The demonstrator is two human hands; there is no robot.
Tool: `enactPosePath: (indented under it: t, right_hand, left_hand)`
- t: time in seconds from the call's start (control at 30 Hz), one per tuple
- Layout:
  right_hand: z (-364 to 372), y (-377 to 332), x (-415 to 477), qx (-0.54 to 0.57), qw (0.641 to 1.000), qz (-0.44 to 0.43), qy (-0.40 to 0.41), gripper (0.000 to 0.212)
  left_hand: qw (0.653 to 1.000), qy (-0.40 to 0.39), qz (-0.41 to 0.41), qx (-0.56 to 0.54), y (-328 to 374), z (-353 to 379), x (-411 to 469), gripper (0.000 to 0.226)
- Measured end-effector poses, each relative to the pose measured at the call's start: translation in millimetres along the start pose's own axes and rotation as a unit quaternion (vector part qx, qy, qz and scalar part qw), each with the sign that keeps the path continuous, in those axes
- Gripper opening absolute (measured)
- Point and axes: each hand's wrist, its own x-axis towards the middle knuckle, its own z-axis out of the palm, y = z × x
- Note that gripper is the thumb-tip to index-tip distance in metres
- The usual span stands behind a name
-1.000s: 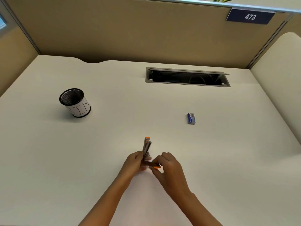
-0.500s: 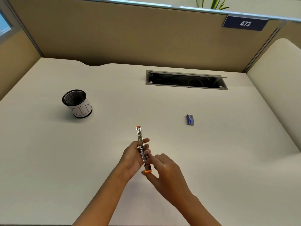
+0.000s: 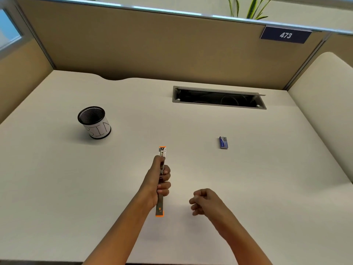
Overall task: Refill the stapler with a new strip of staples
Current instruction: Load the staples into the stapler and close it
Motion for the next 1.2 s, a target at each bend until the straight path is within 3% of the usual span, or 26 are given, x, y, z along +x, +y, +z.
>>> enactPosePath:
  t: [0.2, 0.33, 0.47, 0.7, 0.93, 1.2]
  right_hand:
    - [-2, 6, -9, 0.145, 0.989, -0.03, -0.028, 0.031]
    - [-3, 6, -9, 0.196, 0.979, -0.046, -0.029, 0.027]
    - [-2, 7, -9, 0.179, 0.982, -0.054, -0.019, 0.022]
    - [6, 2, -11, 0.092, 0.994, -0.065, 0.013, 0.014]
    - [13, -49, -12, 0.072, 0.974, -0.213, 0.007, 0.021]
    - [14, -74, -8, 0.065, 0.962, -0.267, -0.01, 0.02]
  left_hand:
    - [1.0, -0.026, 0.003, -0.006, -1, 0, -6, 0.035]
    - [0.999, -0.016, 0.008, 0.051, 0, 2, -14, 0.054]
    - [0.995, 0.014, 0.03, 0.099, 0, 4, -19, 0.065]
    - [0.989, 0.006, 0.08, 0.127, -3, 3, -23, 0.059]
    - [0.975, -0.066, 0.074, 0.197, -3, 12, -36, 0.059]
    - [0.977, -0.084, 0.031, 0.194, -6, 18, -44, 0.059]
